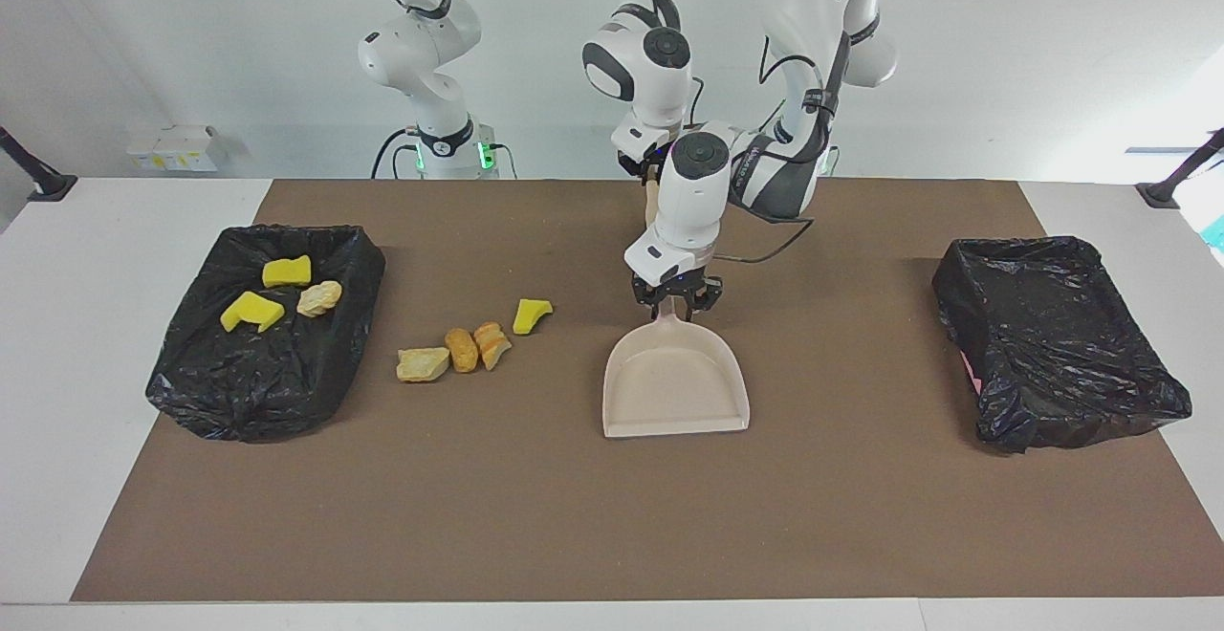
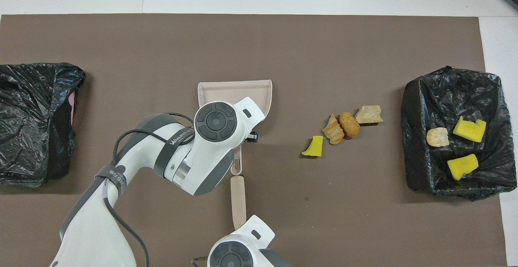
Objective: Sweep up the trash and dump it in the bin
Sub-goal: 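Grasp the dustpan with the left gripper while the right gripper grasps the brush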
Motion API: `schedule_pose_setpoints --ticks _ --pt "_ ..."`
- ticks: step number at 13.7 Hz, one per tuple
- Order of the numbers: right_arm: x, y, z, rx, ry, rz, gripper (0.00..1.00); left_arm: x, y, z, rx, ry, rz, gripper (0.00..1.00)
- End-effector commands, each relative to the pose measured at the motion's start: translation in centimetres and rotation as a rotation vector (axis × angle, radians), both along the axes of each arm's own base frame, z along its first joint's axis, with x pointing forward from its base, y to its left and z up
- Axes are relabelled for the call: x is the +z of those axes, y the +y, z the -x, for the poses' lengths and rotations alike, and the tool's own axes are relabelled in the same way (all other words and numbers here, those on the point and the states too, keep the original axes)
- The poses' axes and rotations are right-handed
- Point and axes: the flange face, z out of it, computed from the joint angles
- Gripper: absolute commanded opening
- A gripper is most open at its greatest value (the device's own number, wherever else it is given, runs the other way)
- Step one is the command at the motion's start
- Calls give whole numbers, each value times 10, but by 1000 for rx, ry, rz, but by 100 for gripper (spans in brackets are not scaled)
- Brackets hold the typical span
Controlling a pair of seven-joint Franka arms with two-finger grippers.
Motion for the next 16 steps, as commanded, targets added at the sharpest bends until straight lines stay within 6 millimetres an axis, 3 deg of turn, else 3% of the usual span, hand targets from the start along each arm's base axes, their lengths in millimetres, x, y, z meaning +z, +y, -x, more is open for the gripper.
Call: schedule_pose_setpoints --ticks 1,2,6,8,10,13,16 --pt "40 -28 -17 -31 1 -7 0 2 0 -2 7 -20 -8 4" --pt "49 -36 -22 -44 -6 -8 0 4 1 -3 6 -22 -6 0" --pt "74 -63 -45 -99 -10 -6 0 12 12 -8 -65 -76 -90 0" --pt "77 -76 -57 -134 7 9 0 27 33 -19 -90 -85 -99 0" --pt "74 -95 -69 -157 25 47 0 35 42 -14 -205 -40 -137 0" --pt "69 -145 -101 -206 28 147 0 35 50 -9 -363 13 -173 0" --pt "64 -207 -137 -188 32 187 0 35 68 -13 -651 82 -196 0"
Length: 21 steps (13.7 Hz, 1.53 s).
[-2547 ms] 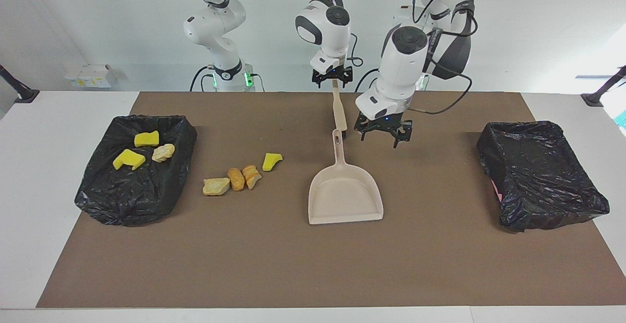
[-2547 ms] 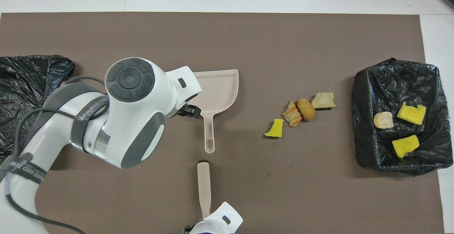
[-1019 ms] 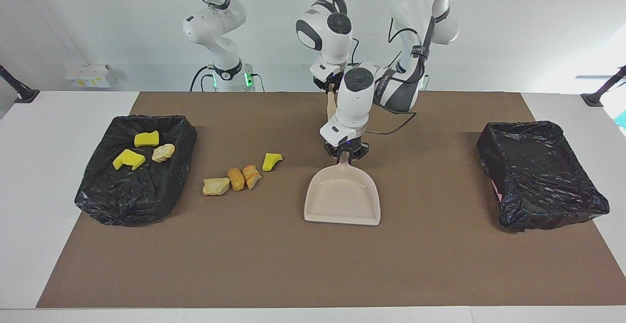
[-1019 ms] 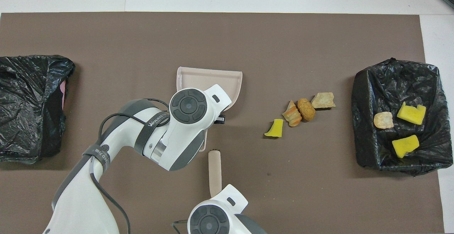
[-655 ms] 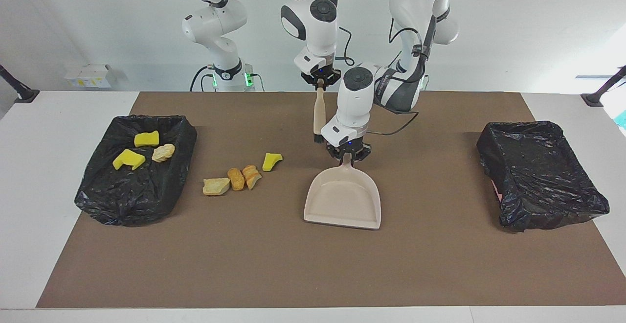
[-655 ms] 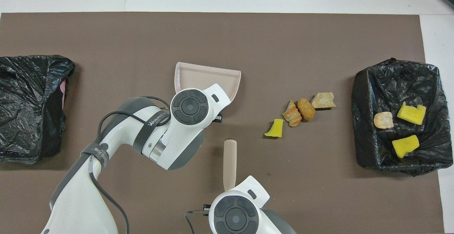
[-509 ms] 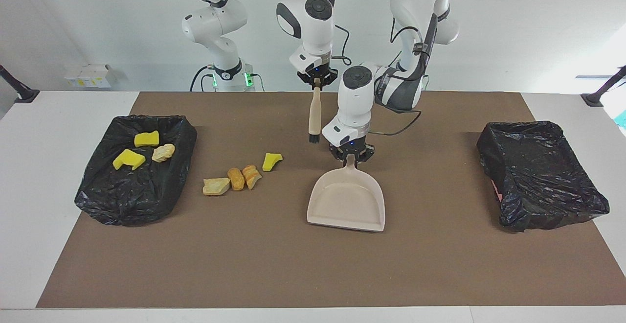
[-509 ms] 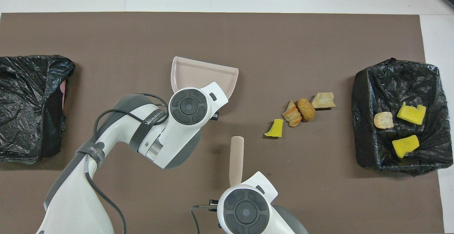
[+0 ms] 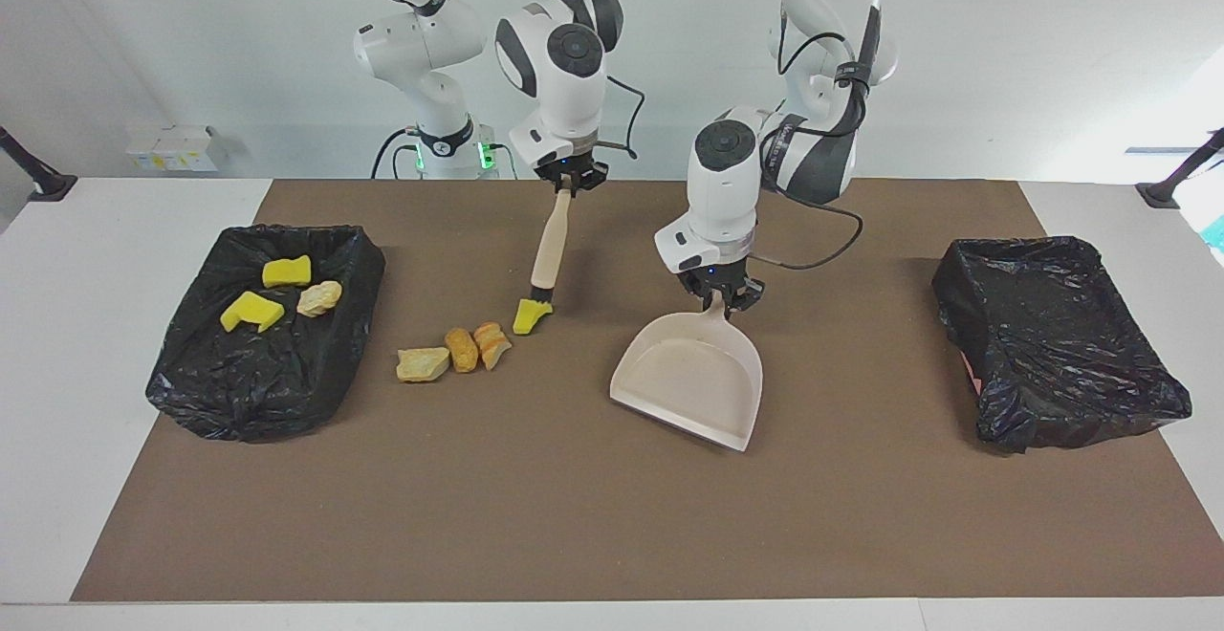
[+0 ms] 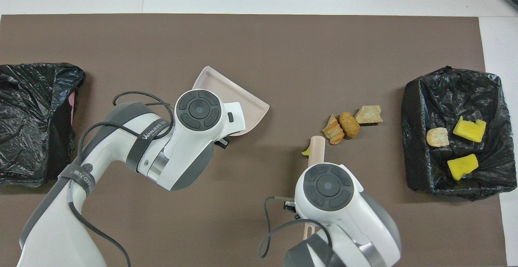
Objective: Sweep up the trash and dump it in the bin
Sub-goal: 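Grasp the dustpan with the left gripper while the right gripper grasps the brush, then sweep the bread crusts into the dustpan with the right gripper's brush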
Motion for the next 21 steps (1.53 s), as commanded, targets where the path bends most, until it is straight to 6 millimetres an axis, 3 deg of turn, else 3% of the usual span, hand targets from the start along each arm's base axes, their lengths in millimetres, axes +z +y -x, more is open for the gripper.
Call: schedule_pose_setpoints --ticks 1,3,6,8,10,12,14,17,21 --pt "-2 -57 -33 16 16 14 0 7 17 -1 -175 37 -28 0" --pt "-11 -113 -57 39 31 14 0 4 21 1 -286 75 -38 0" --pt "-19 -179 -83 110 14 27 0 3 23 8 -421 124 -50 0" --pt "-26 -234 -99 165 -6 -4 0 1 12 26 -453 134 -55 0" --pt "-46 -274 -111 184 -18 -6 0 -2 1 51 -492 138 -60 0" --pt "-56 -273 -110 190 -11 -3 0 -5 -11 77 -532 137 -62 0" --pt "-57 -252 -107 212 -2 -14 0 -6 -12 88 -548 129 -59 0" --pt "-75 -223 -105 222 26 -33 0 -11 -19 100 -544 127 -60 0" --pt "-73 -148 -89 286 34 -102 0 -18 -16 115 -552 130 -63 0"
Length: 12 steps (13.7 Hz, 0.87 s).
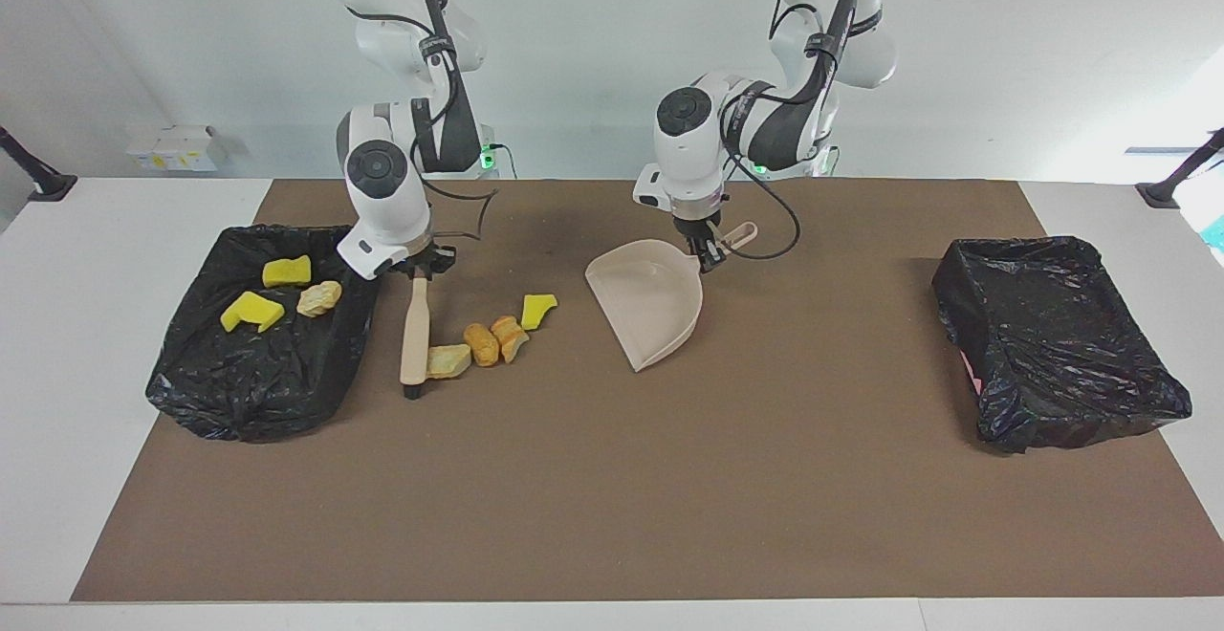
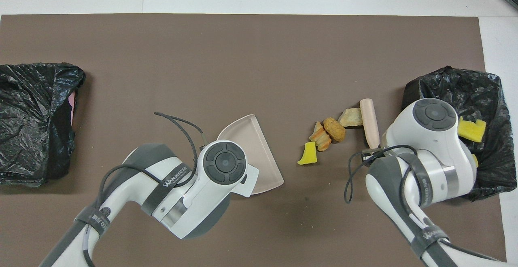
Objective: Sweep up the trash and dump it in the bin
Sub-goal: 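Sweep the bread crusts into the dustpan with the right gripper's brush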
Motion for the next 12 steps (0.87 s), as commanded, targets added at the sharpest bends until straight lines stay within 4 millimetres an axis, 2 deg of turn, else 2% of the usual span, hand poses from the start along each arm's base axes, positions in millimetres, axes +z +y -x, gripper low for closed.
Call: schedule_pose_setpoints --ticks 1,2,4,8,10,12 --pt "-3 52 15 -8 7 -43 0 -3 10 19 -13 -13 -10 0" --pt "-5 75 19 -41 0 -38 0 -3 11 20 -11 -12 -11 0" --pt "-5 106 24 -73 -1 -45 0 -4 12 19 -9 -16 -7 0" --pt "-20 197 35 -126 -15 -78 0 -4 15 15 -3 -21 0 0" --pt "-11 231 47 -113 -1 -135 0 -5 15 15 -2 -21 0 0" --pt "-3 253 52 -103 13 -196 0 -6 15 15 -3 -26 6 0"
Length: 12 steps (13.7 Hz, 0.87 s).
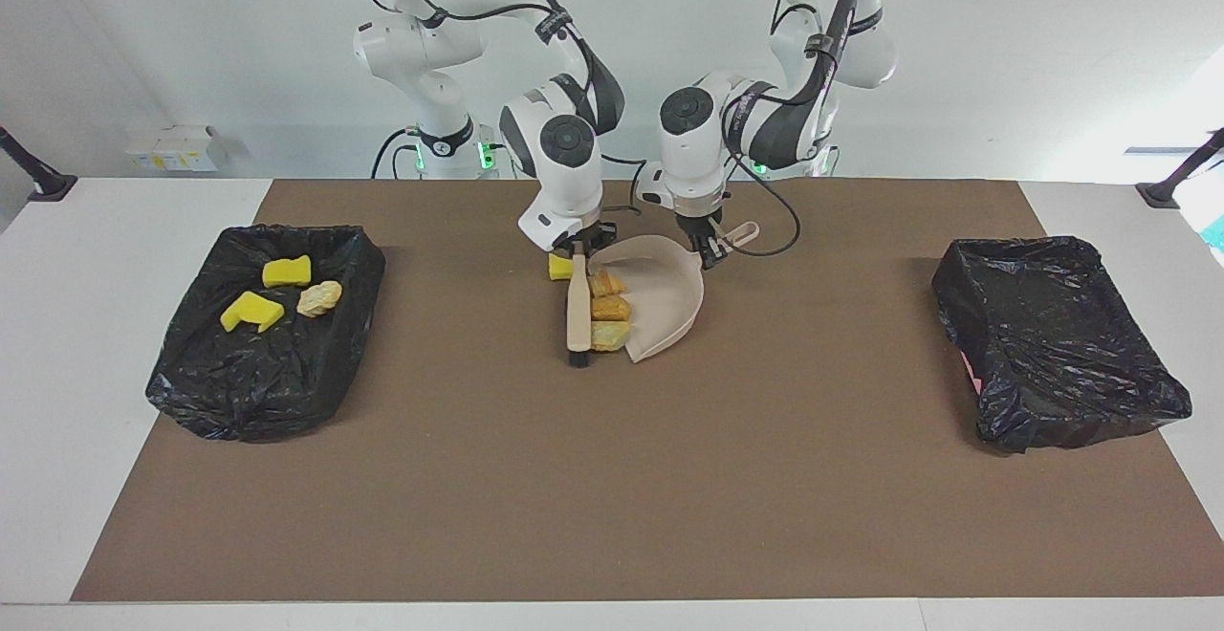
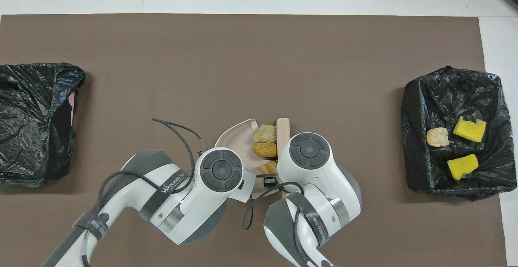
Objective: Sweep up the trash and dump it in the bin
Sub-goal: 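Sweep the bread crusts into the dustpan with the right gripper's brush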
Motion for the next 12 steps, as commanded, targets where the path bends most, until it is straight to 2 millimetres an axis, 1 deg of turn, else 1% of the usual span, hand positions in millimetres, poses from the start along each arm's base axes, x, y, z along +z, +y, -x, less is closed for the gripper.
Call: schedule_pose_setpoints --ticks 1,2,3,4,6,7,8,9,11,12 --pt "10 18 -10 10 10 -90 0 1 9 5 1 -28 7 0" --pt "15 21 -12 40 9 -119 0 0 10 5 1 -27 6 0" --pt "26 21 -15 76 5 -148 0 0 10 5 1 -27 6 0" --pt "35 17 -17 100 4 -154 0 0 10 5 2 -27 6 0" --pt "62 10 -15 105 4 -149 0 0 12 3 4 -25 5 0" --pt "72 0 -14 103 11 -135 0 0 12 3 2 -26 6 0" --pt "82 -18 -19 85 20 -121 0 0 13 3 1 -23 4 0" --pt "92 -32 -18 76 28 -113 0 0 15 1 -8 -22 6 0" --pt "107 -54 -15 45 60 -90 0 0 16 0 -20 -18 6 0" --pt "112 -70 -15 29 76 -81 0 0 16 1 -23 -17 3 0"
